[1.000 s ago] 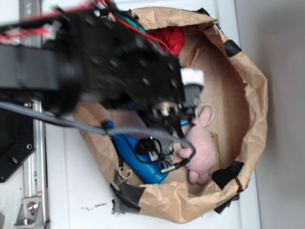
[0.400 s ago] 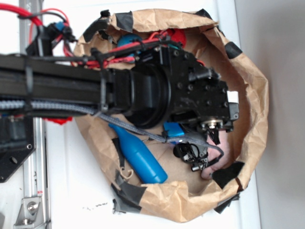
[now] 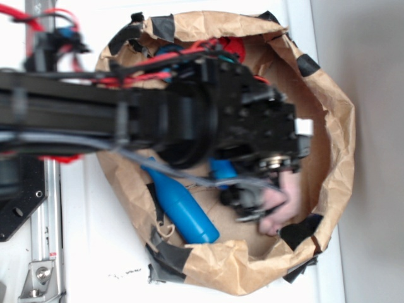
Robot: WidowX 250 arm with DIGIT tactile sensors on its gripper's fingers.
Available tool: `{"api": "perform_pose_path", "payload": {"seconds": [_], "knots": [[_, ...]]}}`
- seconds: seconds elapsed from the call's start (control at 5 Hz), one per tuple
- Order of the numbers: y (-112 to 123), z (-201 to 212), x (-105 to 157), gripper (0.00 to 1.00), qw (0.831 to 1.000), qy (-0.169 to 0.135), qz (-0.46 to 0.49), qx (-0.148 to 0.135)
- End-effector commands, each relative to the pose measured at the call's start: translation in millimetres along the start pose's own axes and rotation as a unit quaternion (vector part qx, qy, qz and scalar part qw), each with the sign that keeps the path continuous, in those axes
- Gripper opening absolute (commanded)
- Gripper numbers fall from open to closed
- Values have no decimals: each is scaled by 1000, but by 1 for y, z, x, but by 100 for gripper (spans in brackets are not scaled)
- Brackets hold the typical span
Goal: Grab the blue block.
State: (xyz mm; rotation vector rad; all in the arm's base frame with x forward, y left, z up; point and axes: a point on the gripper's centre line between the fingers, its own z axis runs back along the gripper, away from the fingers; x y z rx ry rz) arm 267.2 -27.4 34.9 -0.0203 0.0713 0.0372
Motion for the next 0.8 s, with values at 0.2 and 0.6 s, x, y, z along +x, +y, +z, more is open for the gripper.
{"api": "perform_pose_path", "payload": {"seconds": [0.2,0.6], "knots": [[19,152,-20,0,985,-126,-116,-20],[9,128,-20,0,983,-109,-134,60]]}}
